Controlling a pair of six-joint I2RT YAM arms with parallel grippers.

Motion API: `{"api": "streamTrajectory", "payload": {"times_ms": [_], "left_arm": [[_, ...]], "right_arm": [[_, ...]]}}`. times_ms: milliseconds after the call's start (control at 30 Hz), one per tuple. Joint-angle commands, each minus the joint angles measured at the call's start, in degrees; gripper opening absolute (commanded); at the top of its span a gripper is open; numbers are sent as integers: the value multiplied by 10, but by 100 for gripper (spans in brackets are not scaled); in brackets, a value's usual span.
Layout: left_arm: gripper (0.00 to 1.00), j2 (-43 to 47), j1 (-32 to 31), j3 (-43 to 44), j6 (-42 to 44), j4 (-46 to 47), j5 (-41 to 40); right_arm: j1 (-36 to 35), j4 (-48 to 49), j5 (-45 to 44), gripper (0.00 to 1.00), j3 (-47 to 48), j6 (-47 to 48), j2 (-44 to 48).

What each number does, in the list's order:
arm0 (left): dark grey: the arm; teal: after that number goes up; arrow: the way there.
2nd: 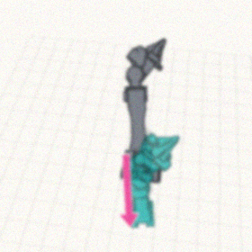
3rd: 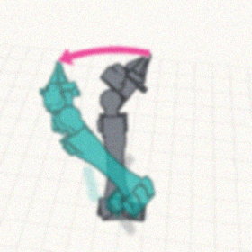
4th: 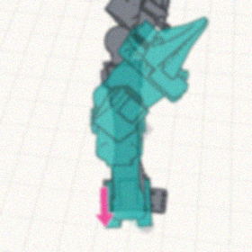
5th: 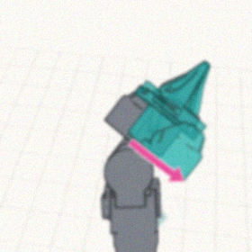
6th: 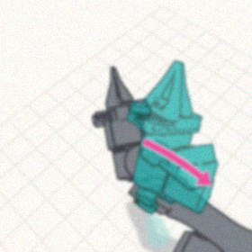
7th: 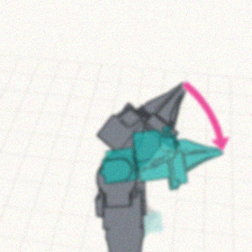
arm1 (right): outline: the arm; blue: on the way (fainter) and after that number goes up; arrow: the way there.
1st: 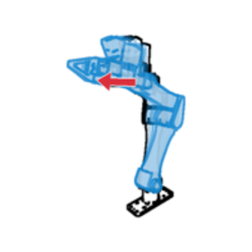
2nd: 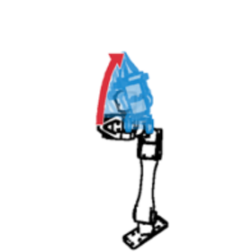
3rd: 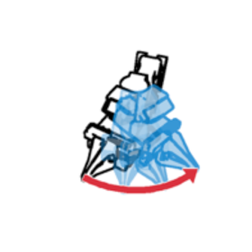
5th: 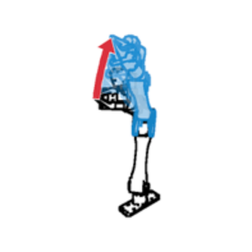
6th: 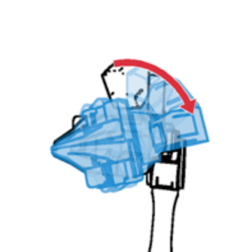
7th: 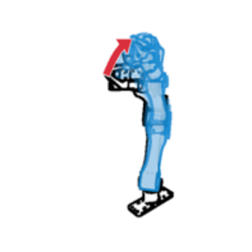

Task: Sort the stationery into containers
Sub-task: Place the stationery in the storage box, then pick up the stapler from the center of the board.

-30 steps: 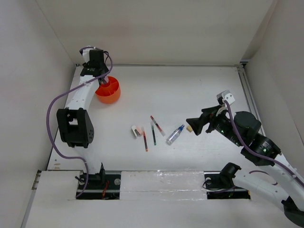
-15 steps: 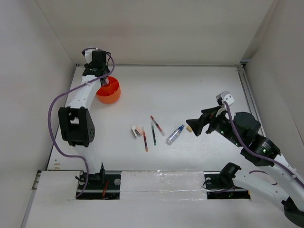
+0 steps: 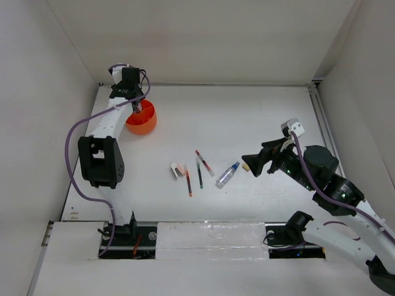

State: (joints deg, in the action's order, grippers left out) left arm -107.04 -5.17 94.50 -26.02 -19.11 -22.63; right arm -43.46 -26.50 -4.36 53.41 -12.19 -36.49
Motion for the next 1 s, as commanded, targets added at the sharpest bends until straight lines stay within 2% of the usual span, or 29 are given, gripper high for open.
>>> {"api": "streamTrajectory", "payload": {"times_ms": [0,33,67,200,333,367,433,533,600,700,733,800,933,967], "left_arm": [[35,12,1,6,4,14,-10],[38,12,1,6,4,14,-5],[51,12,1,6,4,14,-5],[73,23,1,-5,4,19,-5],[82,44,1,-18,-3,27,-12],[90,44,-5,-18,-9,22,-17],[99,69,-10,-13,-9,22,-17],[99,94,-25,-12,-9,16,-17],[99,120,-46,-7,-9,-1,-58],[99,150,-124,1,2,-28,-120],[99,150,-124,1,2,-36,-130],[99,159,-167,1,2,-51,-144],[99,179,-219,-13,-47,-83,-144],[99,189,-226,-20,-62,-89,-120]], "right_arm": [[4,28,8,100,-1,6,-1],[4,28,8,100,-1,6,-1],[4,28,8,100,-1,6,-1],[4,28,8,100,-1,6,-1],[4,28,8,100,-1,6,-1],[4,28,8,100,-1,6,-1],[4,28,8,100,-6,6,-7],[4,28,8,100,-6,6,-13],[4,28,1,100,-6,6,-19],[4,12,-47,100,7,6,-35],[4,5,-47,100,7,6,-35],[4,-8,-78,100,21,6,-43],[4,-19,-88,100,42,6,-30],[4,-19,-88,100,42,6,-30]]}}
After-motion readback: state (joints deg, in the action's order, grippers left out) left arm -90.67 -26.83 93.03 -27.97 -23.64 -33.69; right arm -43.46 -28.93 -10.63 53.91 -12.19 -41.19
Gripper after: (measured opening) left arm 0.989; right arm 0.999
